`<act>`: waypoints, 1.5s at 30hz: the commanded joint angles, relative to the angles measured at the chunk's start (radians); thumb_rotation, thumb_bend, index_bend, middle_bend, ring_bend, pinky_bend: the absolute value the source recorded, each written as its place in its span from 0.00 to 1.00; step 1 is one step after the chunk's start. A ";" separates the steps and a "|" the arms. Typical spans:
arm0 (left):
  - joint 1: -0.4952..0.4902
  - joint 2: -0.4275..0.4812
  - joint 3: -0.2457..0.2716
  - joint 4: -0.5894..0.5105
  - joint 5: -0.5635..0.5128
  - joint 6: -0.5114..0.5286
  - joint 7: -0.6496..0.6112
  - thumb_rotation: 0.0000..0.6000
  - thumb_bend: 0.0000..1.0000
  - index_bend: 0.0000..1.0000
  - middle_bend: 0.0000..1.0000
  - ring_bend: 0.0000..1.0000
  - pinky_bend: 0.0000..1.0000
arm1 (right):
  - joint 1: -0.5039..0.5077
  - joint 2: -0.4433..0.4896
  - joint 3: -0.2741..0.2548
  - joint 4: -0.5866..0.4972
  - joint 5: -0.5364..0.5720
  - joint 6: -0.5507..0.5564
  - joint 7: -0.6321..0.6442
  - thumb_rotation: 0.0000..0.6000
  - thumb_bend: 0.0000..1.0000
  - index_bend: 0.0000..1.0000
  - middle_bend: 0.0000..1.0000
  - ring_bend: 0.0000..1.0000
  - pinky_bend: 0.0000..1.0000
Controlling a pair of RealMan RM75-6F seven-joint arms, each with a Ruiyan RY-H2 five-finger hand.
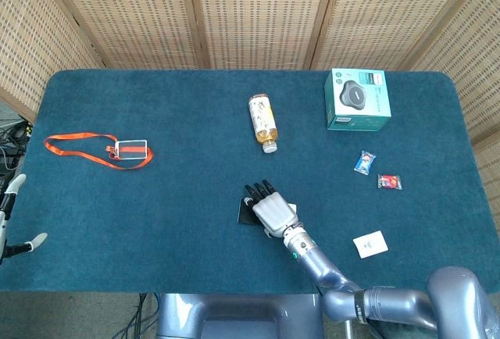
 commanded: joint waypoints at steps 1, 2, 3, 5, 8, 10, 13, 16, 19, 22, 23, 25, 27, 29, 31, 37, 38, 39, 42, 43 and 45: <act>-0.002 0.000 0.000 0.000 -0.001 -0.002 0.001 1.00 0.00 0.00 0.00 0.00 0.00 | 0.003 -0.002 -0.006 0.010 -0.012 0.014 0.000 1.00 0.66 0.27 0.00 0.00 0.00; -0.002 0.000 0.000 0.000 -0.002 -0.003 0.002 1.00 0.00 0.00 0.00 0.00 0.00 | 0.003 -0.003 -0.008 0.014 -0.020 0.022 0.002 1.00 0.71 0.29 0.00 0.00 0.00; -0.003 0.000 0.000 0.000 -0.002 -0.003 0.002 1.00 0.00 0.00 0.00 0.00 0.00 | 0.002 -0.004 -0.009 0.016 -0.025 0.028 0.006 1.00 0.75 0.30 0.00 0.00 0.00; -0.003 0.000 0.000 0.000 -0.001 -0.001 0.002 1.00 0.00 0.00 0.00 0.00 0.00 | 0.001 -0.003 -0.010 0.018 -0.033 0.036 0.015 1.00 0.79 0.32 0.00 0.00 0.00; -0.002 0.000 0.001 0.000 0.000 0.000 0.001 1.00 0.00 0.00 0.00 0.00 0.00 | 0.001 0.000 -0.009 0.021 -0.041 0.047 0.025 1.00 0.82 0.32 0.00 0.00 0.00; -0.002 0.001 0.002 0.000 0.001 0.001 0.000 1.00 0.00 0.00 0.00 0.00 0.00 | 0.002 0.001 -0.006 0.027 -0.047 0.054 0.032 1.00 0.82 0.32 0.00 0.00 0.00; -0.003 0.001 0.002 0.000 0.000 0.001 -0.001 1.00 0.00 0.00 0.00 0.00 0.00 | 0.005 -0.001 0.006 0.045 -0.048 0.064 0.041 1.00 0.83 0.32 0.00 0.00 0.00; -0.003 0.002 0.003 0.000 0.001 0.001 -0.002 1.00 0.00 0.00 0.00 0.00 0.00 | 0.014 -0.014 0.034 0.085 -0.030 0.064 0.057 1.00 0.82 0.32 0.00 0.00 0.00; -0.003 0.003 0.002 -0.001 -0.001 0.001 -0.003 1.00 0.00 0.00 0.00 0.00 0.00 | 0.029 -0.026 0.054 0.117 -0.013 0.057 0.056 1.00 0.81 0.32 0.00 0.00 0.00; -0.003 0.004 0.001 -0.001 -0.004 0.002 -0.006 1.00 0.00 0.00 0.00 0.00 0.00 | 0.055 -0.046 0.086 0.167 0.016 0.051 0.042 1.00 0.77 0.32 0.00 0.00 0.00; -0.003 0.005 0.000 -0.001 -0.007 0.002 -0.008 1.00 0.00 0.00 0.00 0.00 0.00 | 0.067 -0.056 0.103 0.191 0.035 0.048 0.034 1.00 0.76 0.32 0.00 0.00 0.00; -0.004 0.006 -0.002 0.000 -0.011 0.000 -0.012 1.00 0.00 0.00 0.00 0.00 0.00 | 0.087 -0.072 0.128 0.226 0.065 0.042 0.021 1.00 0.75 0.32 0.00 0.00 0.00; -0.005 0.008 -0.004 0.002 -0.017 -0.003 -0.018 1.00 0.00 0.00 0.00 0.00 0.00 | 0.110 -0.092 0.150 0.269 0.089 0.042 0.005 1.00 0.73 0.32 0.00 0.00 0.00; -0.007 0.010 -0.006 0.003 -0.023 -0.007 -0.023 1.00 0.00 0.00 0.00 0.00 0.00 | 0.128 -0.109 0.164 0.298 0.107 0.038 -0.004 1.00 0.72 0.32 0.00 0.00 0.00; -0.009 0.011 -0.009 0.005 -0.028 -0.011 -0.027 1.00 0.00 0.00 0.00 0.00 0.00 | 0.150 -0.129 0.182 0.326 0.122 0.034 -0.009 1.00 0.72 0.32 0.00 0.00 0.00; -0.012 0.016 -0.011 0.008 -0.036 -0.018 -0.041 1.00 0.00 0.00 0.00 0.00 0.00 | 0.161 -0.118 0.193 0.294 0.115 0.062 -0.003 1.00 0.71 0.32 0.01 0.00 0.00; -0.012 0.017 -0.011 0.008 -0.035 -0.019 -0.044 1.00 0.00 0.00 0.00 0.00 0.00 | 0.155 -0.103 0.190 0.270 0.106 0.071 0.001 1.00 0.71 0.32 0.01 0.00 0.00; -0.012 0.017 -0.011 0.008 -0.035 -0.020 -0.045 1.00 0.00 0.00 0.00 0.00 0.00 | 0.150 -0.092 0.187 0.252 0.098 0.078 0.005 1.00 0.70 0.32 0.02 0.00 0.00; -0.010 0.019 -0.007 0.008 -0.024 -0.015 -0.053 1.00 0.00 0.00 0.00 0.00 0.00 | 0.112 -0.019 0.168 0.149 0.047 0.124 0.033 1.00 0.61 0.29 0.03 0.00 0.00; -0.009 0.020 -0.005 0.009 -0.015 -0.011 -0.057 1.00 0.00 0.00 0.00 0.00 0.00 | 0.092 0.016 0.156 0.105 0.021 0.144 0.052 1.00 0.55 0.26 0.03 0.00 0.00; -0.007 0.020 -0.002 0.012 0.001 -0.003 -0.064 1.00 0.00 0.00 0.00 0.00 0.00 | 0.056 0.076 0.136 0.037 -0.023 0.172 0.088 1.00 0.30 0.13 0.02 0.00 0.00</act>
